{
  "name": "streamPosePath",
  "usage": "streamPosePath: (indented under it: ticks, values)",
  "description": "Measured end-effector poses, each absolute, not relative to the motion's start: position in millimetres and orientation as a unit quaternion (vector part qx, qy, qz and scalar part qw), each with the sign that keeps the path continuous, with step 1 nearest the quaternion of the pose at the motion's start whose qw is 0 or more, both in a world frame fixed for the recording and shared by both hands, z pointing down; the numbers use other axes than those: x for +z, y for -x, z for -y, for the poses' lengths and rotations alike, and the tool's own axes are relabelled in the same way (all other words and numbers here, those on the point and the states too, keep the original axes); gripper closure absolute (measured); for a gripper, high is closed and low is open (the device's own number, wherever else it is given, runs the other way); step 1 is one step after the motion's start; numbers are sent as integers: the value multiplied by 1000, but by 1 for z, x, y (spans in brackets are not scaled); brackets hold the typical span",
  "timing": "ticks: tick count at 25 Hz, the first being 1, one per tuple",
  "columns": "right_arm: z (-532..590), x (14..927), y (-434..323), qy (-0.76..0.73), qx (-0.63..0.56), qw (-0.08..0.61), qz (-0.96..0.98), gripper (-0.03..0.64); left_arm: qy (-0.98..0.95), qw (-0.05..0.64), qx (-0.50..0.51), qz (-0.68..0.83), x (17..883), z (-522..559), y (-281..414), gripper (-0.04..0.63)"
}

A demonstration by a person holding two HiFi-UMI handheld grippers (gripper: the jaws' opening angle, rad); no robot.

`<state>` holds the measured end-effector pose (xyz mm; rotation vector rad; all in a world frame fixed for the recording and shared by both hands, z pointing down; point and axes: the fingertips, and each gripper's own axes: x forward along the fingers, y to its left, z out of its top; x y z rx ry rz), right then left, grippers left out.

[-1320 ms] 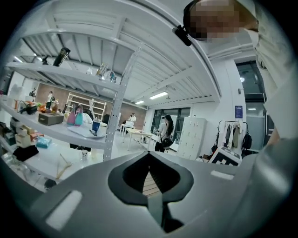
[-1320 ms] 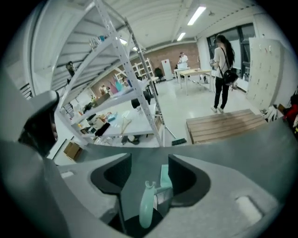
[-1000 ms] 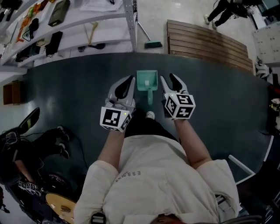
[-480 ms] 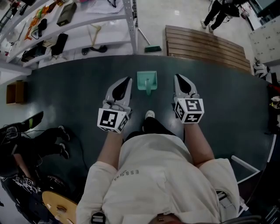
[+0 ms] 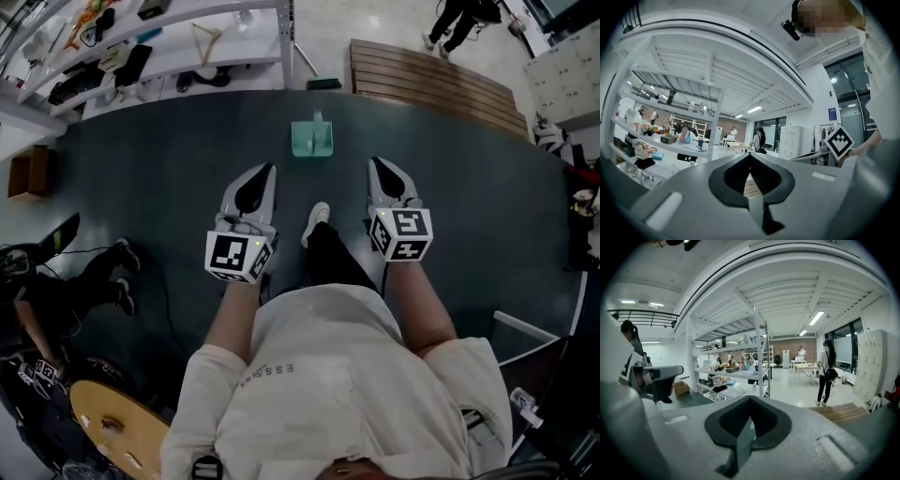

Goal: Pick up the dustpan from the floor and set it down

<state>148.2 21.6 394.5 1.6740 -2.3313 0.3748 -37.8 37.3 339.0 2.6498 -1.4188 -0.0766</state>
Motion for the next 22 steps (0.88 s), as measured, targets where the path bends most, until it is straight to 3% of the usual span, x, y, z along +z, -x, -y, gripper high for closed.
streamPosePath:
  ticks: [10,22]
  values:
    - [-170,388,-110,-568,138,127,801,630,-888,69,-35,453,325,-187,60,578]
    - [-238,369,-107,-546,136,110,820,627,-891,77,-37,447,313,-253,52,578]
